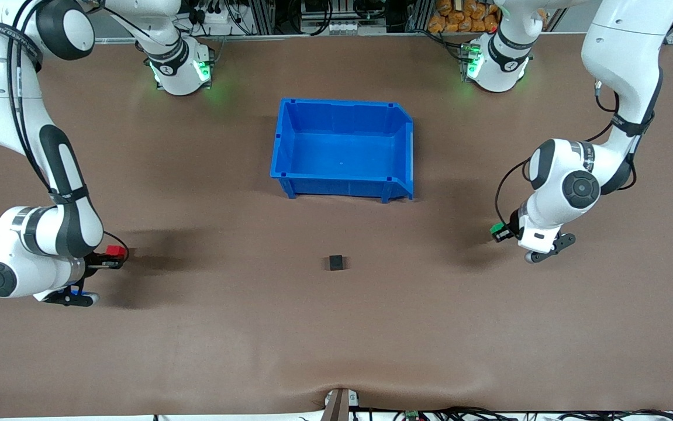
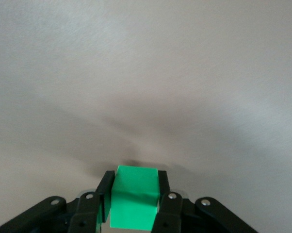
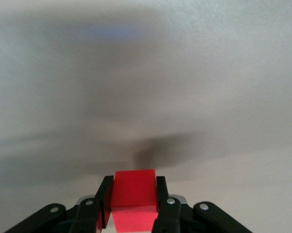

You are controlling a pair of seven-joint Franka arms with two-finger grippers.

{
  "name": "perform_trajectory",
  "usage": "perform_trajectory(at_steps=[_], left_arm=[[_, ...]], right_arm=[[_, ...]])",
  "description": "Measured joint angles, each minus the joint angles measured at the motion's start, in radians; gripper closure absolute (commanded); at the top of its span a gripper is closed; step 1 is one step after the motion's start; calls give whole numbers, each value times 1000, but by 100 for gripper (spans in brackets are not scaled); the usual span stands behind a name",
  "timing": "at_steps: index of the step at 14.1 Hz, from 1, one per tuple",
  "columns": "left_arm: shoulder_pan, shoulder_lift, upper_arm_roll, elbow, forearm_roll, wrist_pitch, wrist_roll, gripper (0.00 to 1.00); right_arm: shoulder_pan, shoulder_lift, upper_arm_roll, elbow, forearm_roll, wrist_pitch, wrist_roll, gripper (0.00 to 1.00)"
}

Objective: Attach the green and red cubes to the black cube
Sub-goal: 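Carry the red cube while the left gripper carries green toward the black cube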

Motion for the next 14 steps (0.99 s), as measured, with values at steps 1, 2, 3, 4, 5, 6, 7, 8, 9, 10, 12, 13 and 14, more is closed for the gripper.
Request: perform_trajectory(at_steps=[1, 2, 3, 4, 5, 6, 7, 8, 9, 10, 12, 13, 14], left_arm=[[-19, 6, -1, 24, 0, -2, -59, 100], [-34, 16, -1, 48, 0, -4, -119, 100], [-45, 27, -1, 73, 0, -11, -185, 100], [-56, 41, -1, 103, 0, -28, -261, 100], [-71, 58, -2, 139, 0, -56, -339, 100], [-90, 78, -3, 181, 0, -89, -415, 100], [-114, 101, -3, 229, 0, -120, -493, 100], [-138, 124, -4, 274, 0, -142, -573, 100], [-160, 149, -5, 316, -6, -153, -657, 100], [-182, 177, -6, 357, -26, -156, -734, 100], [-238, 241, -9, 439, -90, -157, -880, 100], [-271, 273, -9, 476, -108, -157, -955, 100], [-306, 306, -10, 511, -114, -157, -1032, 100]], right_arm=[[13, 0, 6, 8, 62, -7, 66, 100], [34, 0, 8, 13, 135, -13, 135, 100], [59, 0, 10, 16, 208, -19, 210, 100], [89, 0, 11, 17, 276, -23, 299, 100], [120, 0, 12, 18, 333, -25, 406, 100], [148, 0, 14, 20, 376, -25, 523, 100], [177, 0, 22, 22, 401, -25, 640, 100], [209, -1, 32, 26, 412, -25, 759, 100], [243, -1, 45, 32, 418, -18, 867, 100], [281, -1, 55, 41, 425, 5, 965, 100], [361, -2, 61, 50, 443, 95, 1131, 100], [398, -1, 61, 50, 448, 146, 1204, 100], [435, 0, 61, 50, 450, 196, 1272, 100]])
